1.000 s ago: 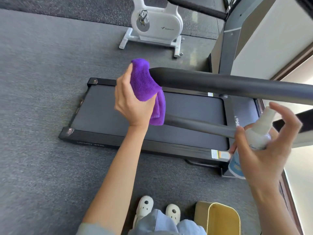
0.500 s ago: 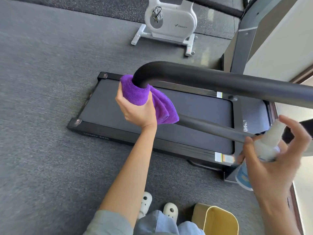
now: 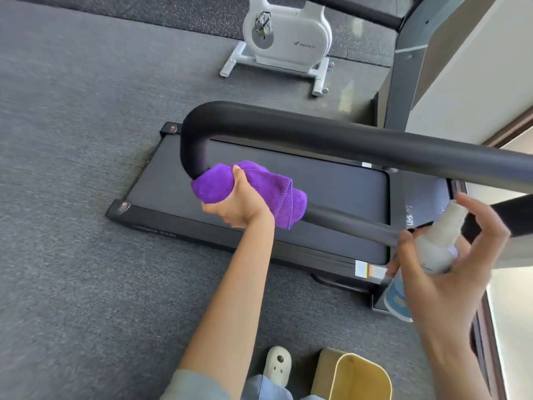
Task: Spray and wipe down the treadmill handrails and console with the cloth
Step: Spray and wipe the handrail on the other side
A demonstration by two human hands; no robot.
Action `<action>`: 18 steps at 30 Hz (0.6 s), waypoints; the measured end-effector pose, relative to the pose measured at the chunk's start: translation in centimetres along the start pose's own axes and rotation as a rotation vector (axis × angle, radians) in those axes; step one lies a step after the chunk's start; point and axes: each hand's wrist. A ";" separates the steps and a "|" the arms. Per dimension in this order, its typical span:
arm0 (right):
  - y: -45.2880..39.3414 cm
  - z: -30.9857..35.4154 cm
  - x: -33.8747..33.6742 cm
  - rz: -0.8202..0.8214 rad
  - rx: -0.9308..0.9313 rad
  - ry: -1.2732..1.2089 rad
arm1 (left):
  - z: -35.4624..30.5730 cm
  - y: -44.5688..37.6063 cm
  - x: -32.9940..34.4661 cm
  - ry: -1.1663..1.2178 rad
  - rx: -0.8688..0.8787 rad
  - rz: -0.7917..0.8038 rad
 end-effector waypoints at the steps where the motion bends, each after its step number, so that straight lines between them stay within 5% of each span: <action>1: 0.0 -0.1 -0.3 0.003 0.001 0.007 | 0.2 0.3 0.0 0.009 -0.020 0.004; 18: -0.2 -4.2 -4.0 -0.053 0.067 -0.049 | 5.9 10.9 -0.4 0.016 -0.237 0.181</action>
Point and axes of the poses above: each hand's wrist, its own y-axis away from the middle knuckle, its own x-axis out of the palm, z = x × y, and after that the axes turned 11 degrees about x, right-handed
